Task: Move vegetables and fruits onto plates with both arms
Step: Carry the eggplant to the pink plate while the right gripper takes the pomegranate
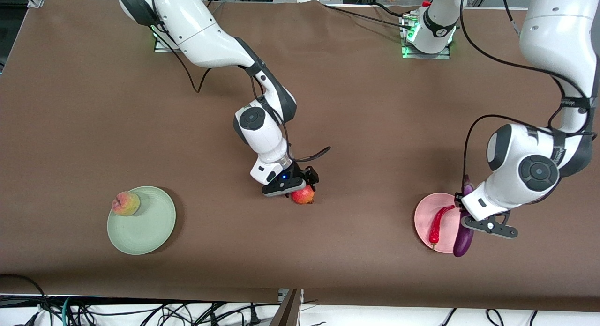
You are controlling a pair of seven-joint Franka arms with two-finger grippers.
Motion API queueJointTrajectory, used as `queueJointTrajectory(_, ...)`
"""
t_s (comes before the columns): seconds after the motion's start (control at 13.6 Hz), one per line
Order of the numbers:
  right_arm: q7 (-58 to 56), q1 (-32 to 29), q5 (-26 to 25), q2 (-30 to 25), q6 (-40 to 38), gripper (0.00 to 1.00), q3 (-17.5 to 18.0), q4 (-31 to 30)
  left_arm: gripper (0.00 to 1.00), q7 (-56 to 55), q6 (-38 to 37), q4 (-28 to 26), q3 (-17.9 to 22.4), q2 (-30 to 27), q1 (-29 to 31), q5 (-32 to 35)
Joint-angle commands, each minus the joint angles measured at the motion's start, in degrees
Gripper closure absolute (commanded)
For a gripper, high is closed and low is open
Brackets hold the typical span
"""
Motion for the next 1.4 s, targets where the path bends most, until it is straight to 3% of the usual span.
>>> queueJointTrajectory(0.0, 1.05, 1.32, -0.50, 2.13, 3.79, 0.00, -1.49, 0.35, 0.89, 1.68, 1.64, 1.51, -0.72, 2.58, -0.01, 0.78)
queueJointTrajectory(0.15, 1.05, 1.58, -0.50, 2.57, 4.33, 0.00, -1.67, 0.35, 0.83, 1.94, 2.00, 0.81, -0.64, 3.55, 0.16, 0.87)
queueJointTrajectory(0.22, 0.96, 1.58, -0.50, 2.66, 4.33, 0.11, -1.84, 0.35, 0.83, 1.94, 3.05, 0.72, -0.64, 3.90, 0.86, 0.96)
queueJointTrajectory(0.29, 0.87, 1.49, -0.33, 2.57, 4.24, 0.62, -2.19, 0.35, 0.83, 1.94, 3.14, 0.72, -0.64, 3.91, 1.22, 0.96)
queueJointTrajectory(0.37, 0.87, 1.49, -0.24, 2.48, 4.24, 0.81, -2.28, 0.35, 0.83, 1.94, 3.40, 0.72, -0.64, 4.26, 1.65, 0.96)
queueJointTrajectory(0.44, 0.78, 1.49, -0.33, 2.40, 4.06, 0.93, -2.37, 0.44, 0.79, 1.86, 3.49, 0.72, -0.64, 4.78, 1.92, 0.87)
queueJointTrajectory(0.52, 0.70, 1.32, -0.33, 1.96, 3.71, 0.96, -2.55, 0.44, 0.36, 1.77, 3.50, 0.72, -0.64, 5.05, 1.92, 0.87)
queueJointTrajectory(0.59, 0.35, 1.06, -0.24, 1.00, 2.75, 0.96, -3.16, 0.44, 0.00, 1.86, 3.41, 0.72, -0.64, 4.96, 2.01, 0.70)
queueJointTrajectory(0.74, -0.44, 0.00, -0.24, -3.21, -8.52, 0.96, -5.70, 0.53, 0.00, 1.86, 2.71, 0.72, -0.64, 4.35, 1.75, 0.87)
queueJointTrajectory(0.88, -2.36, -3.76, -0.50, -7.08, -19.54, 0.96, -5.80, 1.14, 0.00, 1.51, -0.52, 0.89, -1.25, 1.90, 1.84, 0.78)
queueJointTrajectory(1.33, -28.17, -14.83, 0.11, -9.91, -24.94, 0.96, -8.17, -3.33, 0.00, 0.98, -11.69, 1.77, -2.22, -9.61, 1.48, 0.08)
